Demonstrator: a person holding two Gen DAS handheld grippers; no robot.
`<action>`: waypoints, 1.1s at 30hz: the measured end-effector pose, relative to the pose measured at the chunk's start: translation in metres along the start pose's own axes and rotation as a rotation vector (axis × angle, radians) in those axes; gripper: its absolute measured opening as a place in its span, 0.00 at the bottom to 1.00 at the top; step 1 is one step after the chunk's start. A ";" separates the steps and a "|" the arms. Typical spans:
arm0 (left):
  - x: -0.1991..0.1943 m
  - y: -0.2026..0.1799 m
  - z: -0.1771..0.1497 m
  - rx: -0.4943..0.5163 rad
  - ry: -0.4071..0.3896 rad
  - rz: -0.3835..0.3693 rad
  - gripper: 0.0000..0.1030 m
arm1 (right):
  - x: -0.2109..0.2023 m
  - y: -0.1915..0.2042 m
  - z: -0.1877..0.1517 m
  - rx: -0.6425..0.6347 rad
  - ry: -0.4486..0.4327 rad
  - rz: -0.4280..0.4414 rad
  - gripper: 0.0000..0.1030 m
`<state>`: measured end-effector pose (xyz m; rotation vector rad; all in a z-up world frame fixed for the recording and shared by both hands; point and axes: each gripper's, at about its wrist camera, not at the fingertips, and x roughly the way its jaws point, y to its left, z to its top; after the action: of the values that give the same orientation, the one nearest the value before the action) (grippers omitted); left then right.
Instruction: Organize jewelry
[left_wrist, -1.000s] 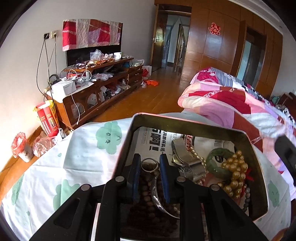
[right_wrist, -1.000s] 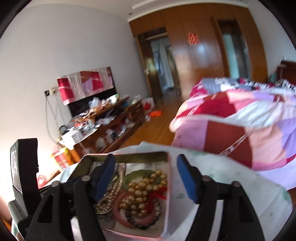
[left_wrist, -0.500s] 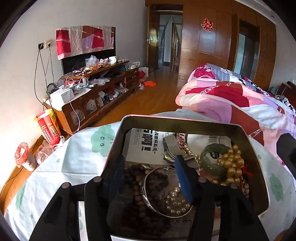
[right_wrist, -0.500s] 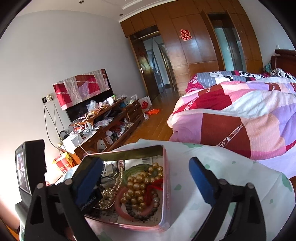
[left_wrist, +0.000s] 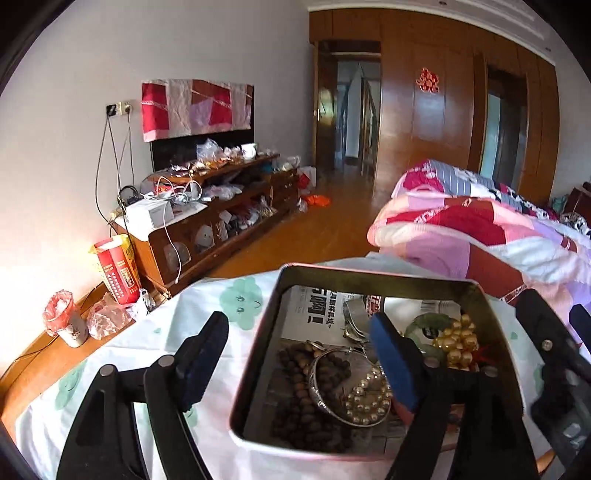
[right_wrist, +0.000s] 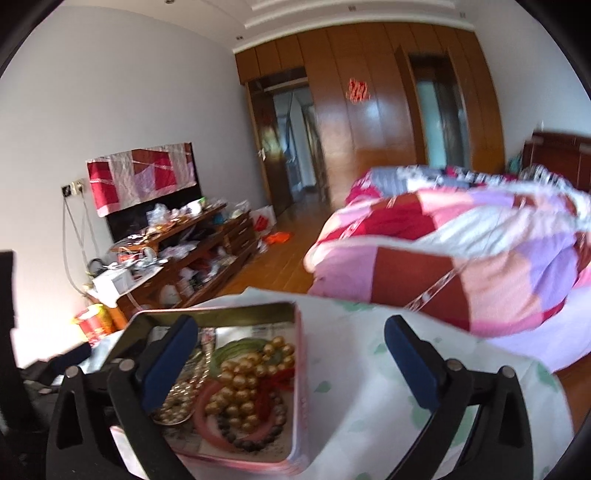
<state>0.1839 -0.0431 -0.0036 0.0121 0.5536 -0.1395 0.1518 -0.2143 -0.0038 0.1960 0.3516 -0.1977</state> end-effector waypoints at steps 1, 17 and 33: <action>-0.002 0.002 -0.001 -0.008 -0.002 -0.001 0.81 | -0.002 0.001 0.000 -0.017 -0.016 -0.013 1.00; -0.020 0.013 -0.026 -0.017 0.031 0.079 0.84 | -0.021 0.009 -0.005 -0.110 -0.076 -0.055 1.00; -0.087 0.026 -0.056 -0.046 -0.072 0.112 0.84 | -0.075 0.000 -0.025 -0.101 -0.055 0.001 1.00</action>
<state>0.0852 -0.0034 -0.0063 -0.0069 0.4827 -0.0179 0.0751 -0.1969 -0.0002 0.0911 0.3061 -0.1837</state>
